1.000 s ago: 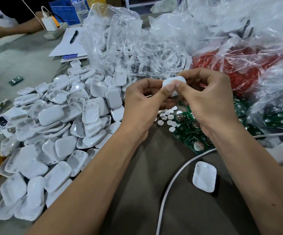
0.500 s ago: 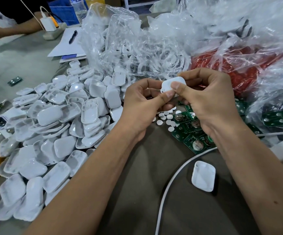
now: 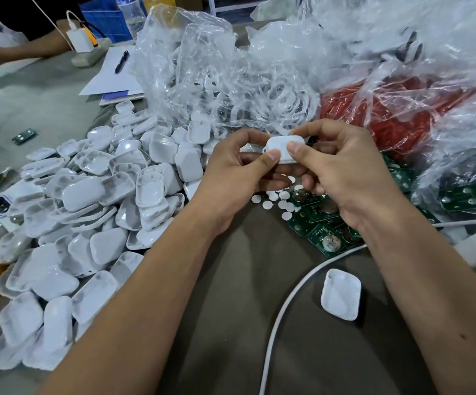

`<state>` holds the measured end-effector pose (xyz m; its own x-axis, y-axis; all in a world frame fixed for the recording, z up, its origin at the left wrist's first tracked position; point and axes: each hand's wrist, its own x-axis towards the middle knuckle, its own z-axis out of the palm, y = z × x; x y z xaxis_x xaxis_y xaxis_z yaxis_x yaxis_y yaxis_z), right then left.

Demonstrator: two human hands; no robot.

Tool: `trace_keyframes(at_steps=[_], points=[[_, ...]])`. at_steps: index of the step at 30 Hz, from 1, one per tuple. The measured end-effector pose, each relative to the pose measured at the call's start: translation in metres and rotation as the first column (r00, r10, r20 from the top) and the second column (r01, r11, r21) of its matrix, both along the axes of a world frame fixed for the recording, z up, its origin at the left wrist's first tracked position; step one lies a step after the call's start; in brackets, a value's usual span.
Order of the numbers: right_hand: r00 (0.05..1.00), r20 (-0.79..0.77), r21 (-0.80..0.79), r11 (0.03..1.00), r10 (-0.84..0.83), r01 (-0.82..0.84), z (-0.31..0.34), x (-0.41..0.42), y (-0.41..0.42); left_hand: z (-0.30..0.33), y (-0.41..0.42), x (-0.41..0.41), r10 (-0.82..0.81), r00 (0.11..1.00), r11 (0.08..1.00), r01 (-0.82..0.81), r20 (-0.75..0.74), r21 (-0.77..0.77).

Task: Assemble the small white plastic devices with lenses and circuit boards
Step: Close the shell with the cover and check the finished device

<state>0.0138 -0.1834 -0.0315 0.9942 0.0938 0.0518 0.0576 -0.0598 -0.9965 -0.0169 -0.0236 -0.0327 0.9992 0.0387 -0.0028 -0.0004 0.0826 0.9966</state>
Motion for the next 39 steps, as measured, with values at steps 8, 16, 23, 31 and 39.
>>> trace_keyframes(at_steps=[8,16,23,31,39], points=[[0.991,-0.112,0.1,0.993,0.078,-0.067,0.007,-0.002,-0.001,0.001,-0.002,-0.002,0.033,0.999,0.999,-0.033,0.031,0.001],[0.978,-0.171,0.177,0.98,0.122,-0.092,0.01,-0.004,-0.003,0.001,-0.003,-0.002,0.035,0.999,0.999,-0.035,0.035,-0.004],[0.981,-0.156,0.185,0.979,0.118,-0.088,0.009,-0.004,-0.001,-0.001,-0.004,-0.002,0.056,0.998,0.998,-0.056,0.036,-0.002],[0.994,-0.019,0.128,0.987,0.104,-0.101,0.005,-0.003,0.0,0.0,-0.001,-0.001,0.032,0.998,0.999,-0.031,0.055,-0.016],[0.955,0.294,-0.163,0.987,0.045,0.003,-0.005,-0.002,0.004,-0.004,0.002,0.004,0.152,0.969,0.988,-0.146,0.195,-0.043]])
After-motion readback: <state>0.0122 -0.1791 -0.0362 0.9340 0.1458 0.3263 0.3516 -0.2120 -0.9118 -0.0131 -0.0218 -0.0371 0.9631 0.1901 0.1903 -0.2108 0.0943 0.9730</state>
